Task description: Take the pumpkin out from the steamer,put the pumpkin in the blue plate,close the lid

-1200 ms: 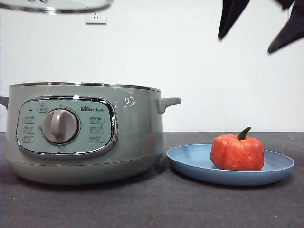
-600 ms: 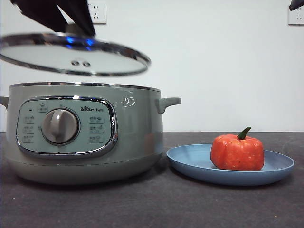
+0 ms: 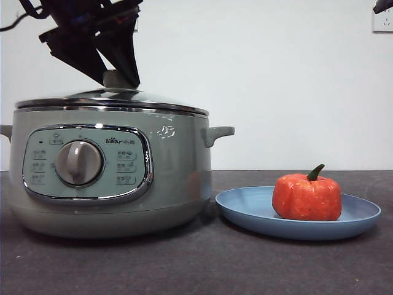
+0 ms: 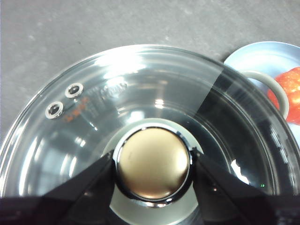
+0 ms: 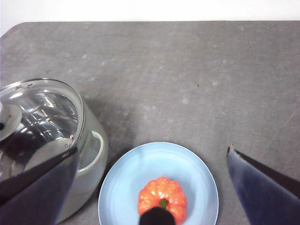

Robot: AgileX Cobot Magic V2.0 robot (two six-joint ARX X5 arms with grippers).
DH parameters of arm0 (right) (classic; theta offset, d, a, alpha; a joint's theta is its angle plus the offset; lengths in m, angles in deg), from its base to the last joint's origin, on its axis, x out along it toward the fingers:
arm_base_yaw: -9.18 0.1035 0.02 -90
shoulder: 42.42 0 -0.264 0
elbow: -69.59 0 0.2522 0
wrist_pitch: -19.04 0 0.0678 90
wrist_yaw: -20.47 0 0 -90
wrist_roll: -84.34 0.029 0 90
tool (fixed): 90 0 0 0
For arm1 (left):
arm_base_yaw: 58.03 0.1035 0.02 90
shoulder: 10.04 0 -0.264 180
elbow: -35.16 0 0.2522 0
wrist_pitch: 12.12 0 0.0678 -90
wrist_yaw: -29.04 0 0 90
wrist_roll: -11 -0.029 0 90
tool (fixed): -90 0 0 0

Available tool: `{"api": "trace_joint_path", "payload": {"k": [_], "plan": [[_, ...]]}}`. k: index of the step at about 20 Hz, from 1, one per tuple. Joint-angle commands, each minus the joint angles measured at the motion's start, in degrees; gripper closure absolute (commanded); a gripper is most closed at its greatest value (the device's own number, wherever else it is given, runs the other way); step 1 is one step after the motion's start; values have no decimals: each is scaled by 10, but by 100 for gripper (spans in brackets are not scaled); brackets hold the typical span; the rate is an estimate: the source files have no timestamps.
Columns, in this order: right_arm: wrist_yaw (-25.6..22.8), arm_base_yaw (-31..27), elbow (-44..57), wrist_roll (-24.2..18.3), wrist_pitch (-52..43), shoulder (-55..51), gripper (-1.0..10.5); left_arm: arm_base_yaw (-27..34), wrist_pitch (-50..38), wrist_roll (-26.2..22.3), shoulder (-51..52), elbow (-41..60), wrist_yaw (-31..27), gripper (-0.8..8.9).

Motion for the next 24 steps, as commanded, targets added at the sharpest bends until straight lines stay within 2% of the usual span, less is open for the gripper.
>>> {"api": "trace_joint_path", "payload": {"k": [1, 6, 7, 10, 11, 24], "plan": [[-3, 1, 3, 3, -3, 0, 414, -1, -16, -5, -3, -7, 4, 823], [-3, 1, 3, 3, -3, 0, 414, -1, -3, -5, -3, -7, 4, 802], [-3, 1, 3, 3, -3, 0, 414, -1, 1, -5, -3, -7, 4, 762], [-2, 1, 3, 3, -3, 0, 414, 1, 9, -5, -3, -7, 3, 516], [-2, 1, 3, 3, -3, 0, 414, 1, 10, -5, -3, -7, 3, 472], [-1, 1, 3, 3, 20, 0, 414, 1, 35, -5, 25, -20, -5, 468]]}}
